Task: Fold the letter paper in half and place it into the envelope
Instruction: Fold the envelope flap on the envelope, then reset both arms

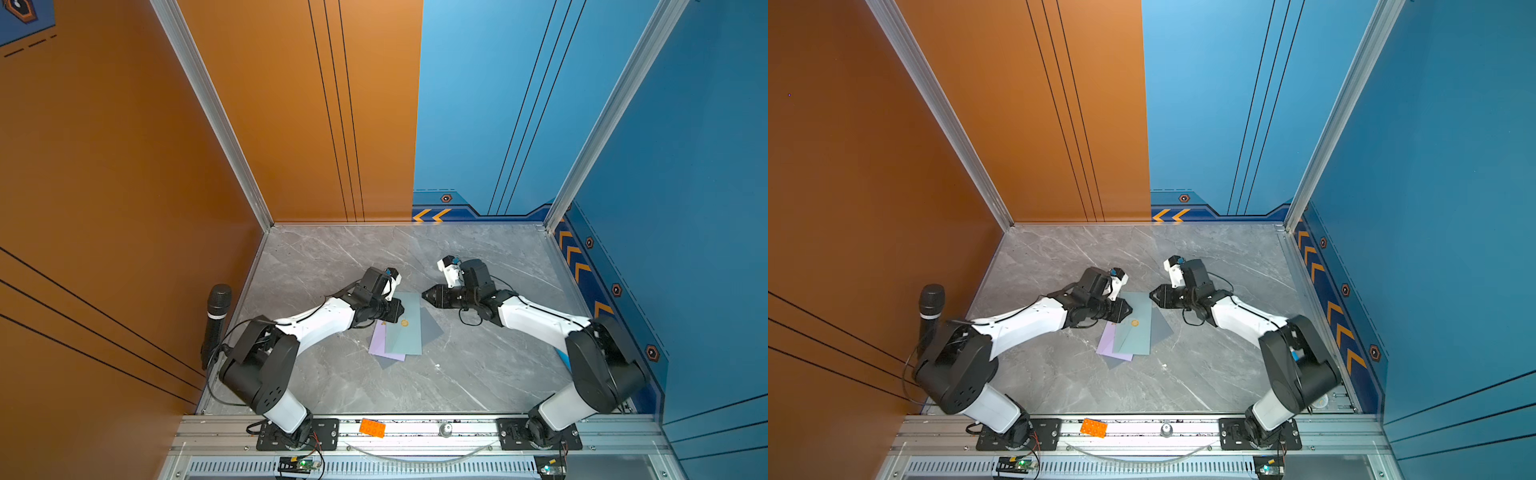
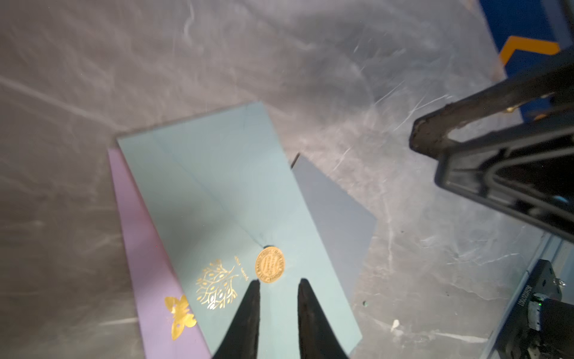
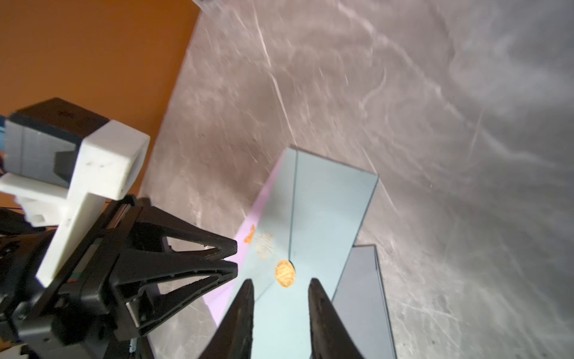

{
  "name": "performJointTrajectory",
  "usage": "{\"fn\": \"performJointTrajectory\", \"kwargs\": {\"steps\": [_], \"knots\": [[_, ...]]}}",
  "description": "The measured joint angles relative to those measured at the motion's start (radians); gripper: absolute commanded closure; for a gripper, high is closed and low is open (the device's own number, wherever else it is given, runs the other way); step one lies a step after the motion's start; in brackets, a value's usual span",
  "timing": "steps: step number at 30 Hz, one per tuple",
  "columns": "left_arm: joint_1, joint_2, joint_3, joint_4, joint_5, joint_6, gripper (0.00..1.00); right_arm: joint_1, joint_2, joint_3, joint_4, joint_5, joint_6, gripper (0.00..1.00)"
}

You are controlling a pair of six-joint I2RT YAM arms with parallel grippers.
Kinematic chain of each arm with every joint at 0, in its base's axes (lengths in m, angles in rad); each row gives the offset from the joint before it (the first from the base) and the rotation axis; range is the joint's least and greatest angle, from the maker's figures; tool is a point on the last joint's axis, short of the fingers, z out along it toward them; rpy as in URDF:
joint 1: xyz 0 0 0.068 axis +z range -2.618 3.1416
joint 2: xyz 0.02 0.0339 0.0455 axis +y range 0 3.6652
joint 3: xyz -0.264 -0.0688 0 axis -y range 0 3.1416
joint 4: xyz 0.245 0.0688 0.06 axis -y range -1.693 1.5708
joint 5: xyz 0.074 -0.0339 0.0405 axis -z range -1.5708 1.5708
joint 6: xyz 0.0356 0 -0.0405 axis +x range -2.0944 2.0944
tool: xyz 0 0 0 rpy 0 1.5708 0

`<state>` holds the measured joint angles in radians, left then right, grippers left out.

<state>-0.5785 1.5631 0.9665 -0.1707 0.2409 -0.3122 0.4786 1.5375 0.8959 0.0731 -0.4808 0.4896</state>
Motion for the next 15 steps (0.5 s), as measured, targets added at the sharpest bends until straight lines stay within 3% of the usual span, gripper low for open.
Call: {"fn": "performJointTrajectory", "kwargs": {"steps": [6, 15], "knots": [[-0.010, -0.222, 0.087, -0.024, -0.091, 0.100, 0.55, -0.066, -0.187, 0.003, -0.145, 0.111, -0.163, 0.50], [-0.011, -0.478, -0.187, 0.053, -0.251, 0.213, 0.48, -0.298, -0.383, -0.107, -0.206, 0.219, -0.365, 0.41]]}}
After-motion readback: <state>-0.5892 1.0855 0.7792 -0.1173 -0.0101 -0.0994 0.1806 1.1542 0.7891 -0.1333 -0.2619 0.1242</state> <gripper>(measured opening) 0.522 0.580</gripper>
